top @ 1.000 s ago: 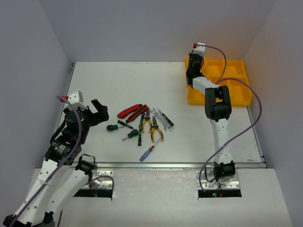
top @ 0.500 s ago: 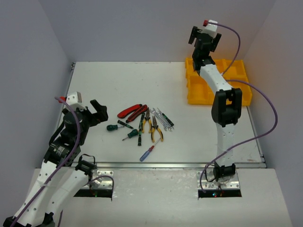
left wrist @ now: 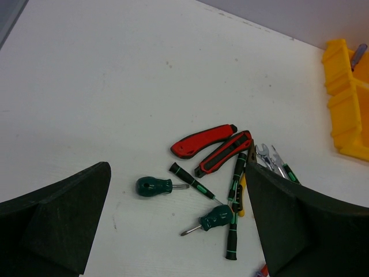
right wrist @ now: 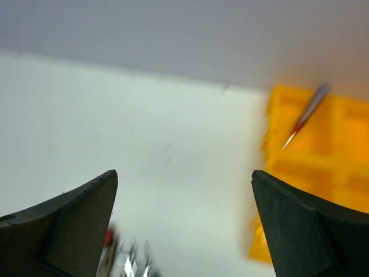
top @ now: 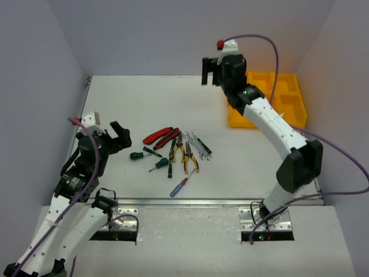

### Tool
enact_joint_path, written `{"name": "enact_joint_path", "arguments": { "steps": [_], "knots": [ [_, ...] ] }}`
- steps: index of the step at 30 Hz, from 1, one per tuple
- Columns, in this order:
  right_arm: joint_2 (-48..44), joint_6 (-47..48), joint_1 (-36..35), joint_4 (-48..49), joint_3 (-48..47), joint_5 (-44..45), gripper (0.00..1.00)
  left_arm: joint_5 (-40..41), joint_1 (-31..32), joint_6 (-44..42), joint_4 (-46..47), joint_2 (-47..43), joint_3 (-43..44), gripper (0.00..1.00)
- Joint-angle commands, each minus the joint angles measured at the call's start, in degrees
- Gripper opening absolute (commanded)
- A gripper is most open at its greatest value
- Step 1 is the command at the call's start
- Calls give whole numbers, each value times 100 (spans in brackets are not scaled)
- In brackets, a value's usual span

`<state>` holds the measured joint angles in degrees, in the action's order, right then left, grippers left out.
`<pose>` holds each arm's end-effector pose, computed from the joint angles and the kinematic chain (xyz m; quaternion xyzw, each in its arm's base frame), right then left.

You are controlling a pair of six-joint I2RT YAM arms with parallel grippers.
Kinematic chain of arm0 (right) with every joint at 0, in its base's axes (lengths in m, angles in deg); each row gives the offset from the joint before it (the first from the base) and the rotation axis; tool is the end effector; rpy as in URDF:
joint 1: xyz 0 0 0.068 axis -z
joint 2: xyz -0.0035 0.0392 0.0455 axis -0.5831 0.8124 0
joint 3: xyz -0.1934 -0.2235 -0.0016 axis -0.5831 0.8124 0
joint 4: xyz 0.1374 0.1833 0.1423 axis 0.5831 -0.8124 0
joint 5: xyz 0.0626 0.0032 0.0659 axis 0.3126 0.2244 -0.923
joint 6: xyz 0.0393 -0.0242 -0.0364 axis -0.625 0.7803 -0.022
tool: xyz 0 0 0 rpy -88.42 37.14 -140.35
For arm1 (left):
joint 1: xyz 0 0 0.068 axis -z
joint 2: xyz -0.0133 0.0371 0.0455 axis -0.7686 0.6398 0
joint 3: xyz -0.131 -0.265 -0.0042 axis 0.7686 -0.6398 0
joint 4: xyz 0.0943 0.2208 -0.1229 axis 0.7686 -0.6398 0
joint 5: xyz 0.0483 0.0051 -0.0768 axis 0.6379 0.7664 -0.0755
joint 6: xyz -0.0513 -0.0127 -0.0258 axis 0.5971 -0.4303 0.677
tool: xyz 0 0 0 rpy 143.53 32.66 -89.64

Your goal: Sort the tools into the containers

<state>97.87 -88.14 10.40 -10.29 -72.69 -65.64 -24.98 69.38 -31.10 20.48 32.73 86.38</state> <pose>0.3928 0.1684 0.4091 0.0292 0.7764 0.0642 0.6263 0.1165 -0.0233 0.3387 -0.1301 0.8018 -0.0489 0.5812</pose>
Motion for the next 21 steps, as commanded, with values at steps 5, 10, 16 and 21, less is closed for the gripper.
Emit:
{"name": "enact_joint_path", "arguments": {
  "steps": [5, 10, 16, 21],
  "knots": [
    [-1742, -2261, -588, -694, 2945, -1725, 99, 48, 44, 11, 220, 34, 26, 100],
    [-1724, -3229, -1837, -1302, 3373, 154, 99, 46, 44, 11, 217, 104, 35, 100],
    [-728, -6262, -3271, -4287, 2073, 1706, 99, 138, 44, 19, 183, 116, 35, 100],
    [84, -8584, -4084, -5485, 1428, 1696, 99, 139, 44, 19, 182, 161, 37, 100]
  ]
}}
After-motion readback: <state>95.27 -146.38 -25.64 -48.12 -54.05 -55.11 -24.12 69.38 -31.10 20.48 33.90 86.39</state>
